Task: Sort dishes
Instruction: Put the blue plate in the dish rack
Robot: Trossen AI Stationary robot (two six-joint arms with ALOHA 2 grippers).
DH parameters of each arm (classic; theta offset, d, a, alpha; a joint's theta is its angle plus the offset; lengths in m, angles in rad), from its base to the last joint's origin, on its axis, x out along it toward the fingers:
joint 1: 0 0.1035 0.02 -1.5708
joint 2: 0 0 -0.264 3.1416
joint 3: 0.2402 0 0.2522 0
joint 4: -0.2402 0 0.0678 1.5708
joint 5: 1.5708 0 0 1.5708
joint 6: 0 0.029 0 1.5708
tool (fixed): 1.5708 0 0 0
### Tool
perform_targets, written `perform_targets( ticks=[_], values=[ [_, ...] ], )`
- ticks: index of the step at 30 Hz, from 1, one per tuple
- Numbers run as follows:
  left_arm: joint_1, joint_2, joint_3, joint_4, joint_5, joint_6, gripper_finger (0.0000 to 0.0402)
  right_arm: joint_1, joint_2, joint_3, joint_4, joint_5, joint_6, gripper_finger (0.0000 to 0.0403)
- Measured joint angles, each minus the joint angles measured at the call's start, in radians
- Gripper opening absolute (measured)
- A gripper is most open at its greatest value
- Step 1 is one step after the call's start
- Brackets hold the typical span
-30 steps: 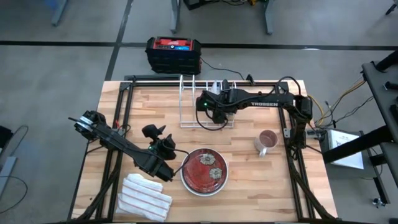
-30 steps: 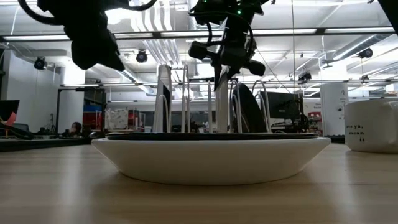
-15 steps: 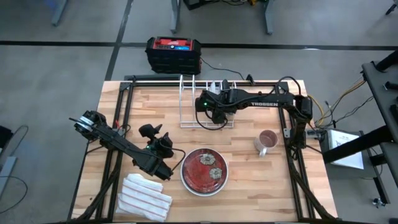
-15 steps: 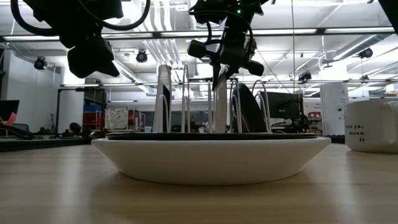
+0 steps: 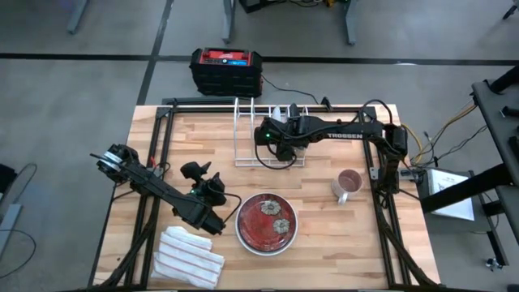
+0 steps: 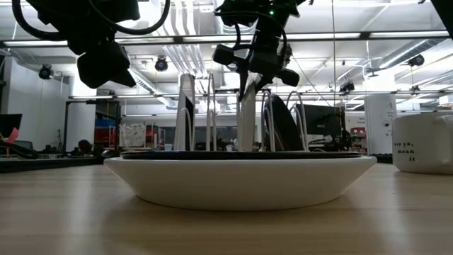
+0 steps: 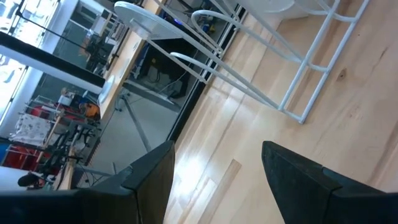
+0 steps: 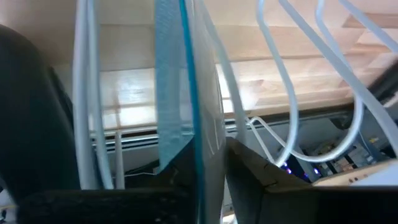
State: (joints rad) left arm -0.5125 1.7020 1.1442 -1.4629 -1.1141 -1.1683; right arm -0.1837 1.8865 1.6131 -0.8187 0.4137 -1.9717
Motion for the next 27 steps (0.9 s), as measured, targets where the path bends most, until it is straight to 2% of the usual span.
perform_targets(
  ticks=[12, 27],
  values=[
    [0.000, 0.000, 0.000, -0.001, 0.000, -0.001, 0.0231, 0.000, -0.001, 0.000, 0.021, 0.001, 0.099, 0.0125],
    [-0.001, 0.000, 0.000, -0.001, 0.000, -0.001, 0.0231, 0.000, -0.004, 0.000, 0.022, 0.031, 0.137, 0.0156]
  ],
)
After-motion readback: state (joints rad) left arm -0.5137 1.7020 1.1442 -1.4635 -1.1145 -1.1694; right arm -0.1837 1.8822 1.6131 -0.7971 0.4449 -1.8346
